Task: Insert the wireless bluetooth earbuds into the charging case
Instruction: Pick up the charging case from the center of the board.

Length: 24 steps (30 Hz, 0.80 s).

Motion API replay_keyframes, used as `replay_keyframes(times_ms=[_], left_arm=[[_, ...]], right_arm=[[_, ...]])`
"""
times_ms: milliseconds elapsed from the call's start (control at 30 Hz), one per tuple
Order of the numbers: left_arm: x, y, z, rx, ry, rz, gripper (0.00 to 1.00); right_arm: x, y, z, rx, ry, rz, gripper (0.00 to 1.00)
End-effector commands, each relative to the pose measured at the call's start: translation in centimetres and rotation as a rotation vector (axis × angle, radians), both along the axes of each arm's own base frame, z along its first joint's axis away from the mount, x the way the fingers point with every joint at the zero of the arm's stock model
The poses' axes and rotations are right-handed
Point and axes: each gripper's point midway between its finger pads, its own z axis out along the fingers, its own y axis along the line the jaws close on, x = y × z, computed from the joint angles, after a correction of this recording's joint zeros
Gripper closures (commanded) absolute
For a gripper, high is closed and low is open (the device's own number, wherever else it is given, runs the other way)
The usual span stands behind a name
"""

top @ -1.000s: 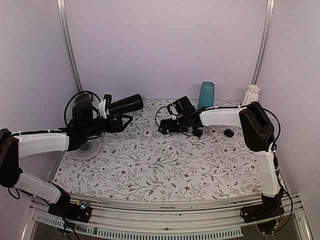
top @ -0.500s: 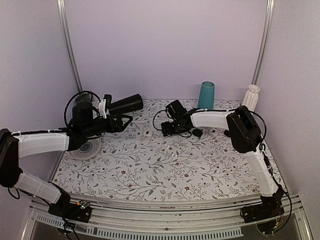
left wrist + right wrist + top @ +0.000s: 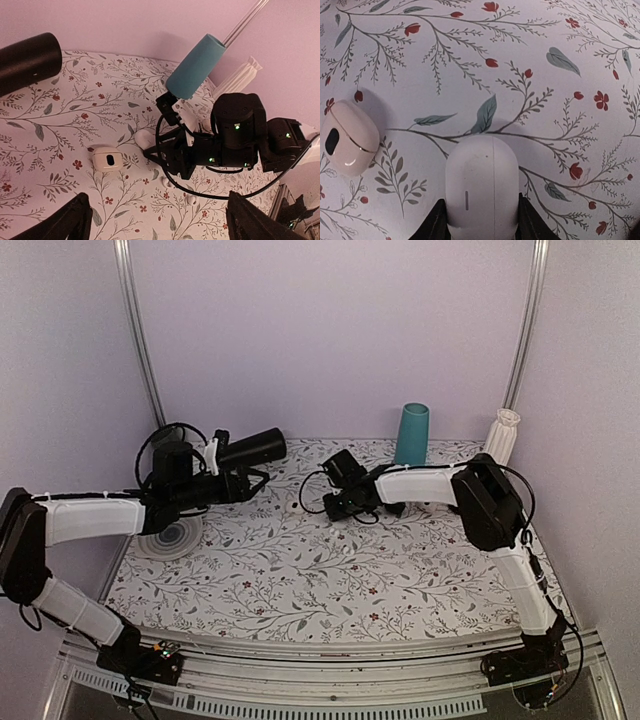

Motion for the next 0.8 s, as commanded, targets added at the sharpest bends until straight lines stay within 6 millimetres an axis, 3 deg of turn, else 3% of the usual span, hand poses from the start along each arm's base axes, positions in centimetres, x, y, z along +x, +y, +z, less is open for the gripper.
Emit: replay_keyframes(times_ms=[0, 300, 400, 767], left_arm=[[0.8, -0.7, -0.5, -0.055, 0.082, -0.007, 0.08], [0.5, -2.8, -3.9, -0.158, 0.262, -0.069, 0.12], [0.4, -3.8, -4.7, -0.186, 0.297, -0.097, 0.12], [-1.6, -9.1, -2.8, -0.27, 0.306, -0.291, 0.14]], right_arm=[[-1.5, -0.4, 3.5, 0.051, -0.029, 0.053, 0.73], [-6.9, 0.0, 11.5, 0.314, -0.183, 0.29, 0.77], [-8.8, -0.1, 13.2, 0.36, -0.217, 0.353, 0.77], [-14.7, 0.8, 16.7, 0.383, -0.355, 0.503, 0.77]])
